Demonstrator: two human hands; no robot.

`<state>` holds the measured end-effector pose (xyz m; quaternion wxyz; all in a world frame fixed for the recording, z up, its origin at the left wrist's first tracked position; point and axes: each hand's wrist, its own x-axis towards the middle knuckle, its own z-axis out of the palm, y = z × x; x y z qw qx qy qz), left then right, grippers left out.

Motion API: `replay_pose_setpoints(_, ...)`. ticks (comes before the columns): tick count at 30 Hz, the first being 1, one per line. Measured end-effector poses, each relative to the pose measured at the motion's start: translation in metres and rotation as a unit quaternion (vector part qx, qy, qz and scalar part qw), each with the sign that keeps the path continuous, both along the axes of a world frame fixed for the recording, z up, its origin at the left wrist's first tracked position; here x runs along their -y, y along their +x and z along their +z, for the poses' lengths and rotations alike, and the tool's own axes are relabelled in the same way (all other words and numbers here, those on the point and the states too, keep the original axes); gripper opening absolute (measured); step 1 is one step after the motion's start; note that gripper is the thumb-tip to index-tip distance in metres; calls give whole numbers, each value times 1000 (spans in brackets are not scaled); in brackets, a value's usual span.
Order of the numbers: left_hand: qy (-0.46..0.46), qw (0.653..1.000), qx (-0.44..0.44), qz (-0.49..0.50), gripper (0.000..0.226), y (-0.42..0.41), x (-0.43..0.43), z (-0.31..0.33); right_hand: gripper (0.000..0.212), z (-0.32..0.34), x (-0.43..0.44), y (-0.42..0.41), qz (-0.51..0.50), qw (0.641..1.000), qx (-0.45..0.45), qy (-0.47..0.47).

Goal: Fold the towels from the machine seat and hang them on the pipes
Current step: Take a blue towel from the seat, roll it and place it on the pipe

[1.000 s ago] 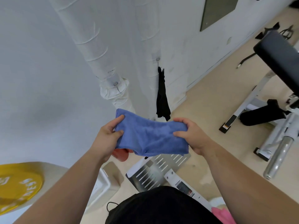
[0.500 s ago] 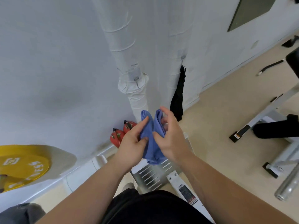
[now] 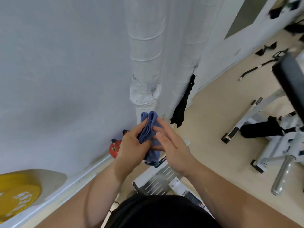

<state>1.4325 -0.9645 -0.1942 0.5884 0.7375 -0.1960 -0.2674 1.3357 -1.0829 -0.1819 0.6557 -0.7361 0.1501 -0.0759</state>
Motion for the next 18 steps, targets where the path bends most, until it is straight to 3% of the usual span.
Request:
replay_pose_setpoints(2, -11, 999, -25, -35, 71, 22, -12, 4, 50, 3, 1, 13, -36, 995, -6, -88)
replay_pose_setpoints(4, -23, 995, -50, -87, 71, 41, -24, 9, 59, 3, 8, 23, -72, 967, -11, -246)
replay_pose_setpoints(5, -27, 991, -59, -115, 71, 48, -29, 13, 66, 6, 10, 27, -59, 960, -19, -273)
replay_pose_setpoints(10, -98, 952, -198, -211, 62, 87, -54, 18, 79, 21, 10, 44, 69, 983, -30, -170)
replay_pose_setpoints(15, -142, 923, -326, -151, 63, 111, -74, -5, 65, 15, -6, 62, -9, 994, -53, -92)
replay_pose_setpoints(18, -131, 914, -371, -99, 91, 110, -84, -21, 58, 8, -13, 68, -83, 994, -63, -17)
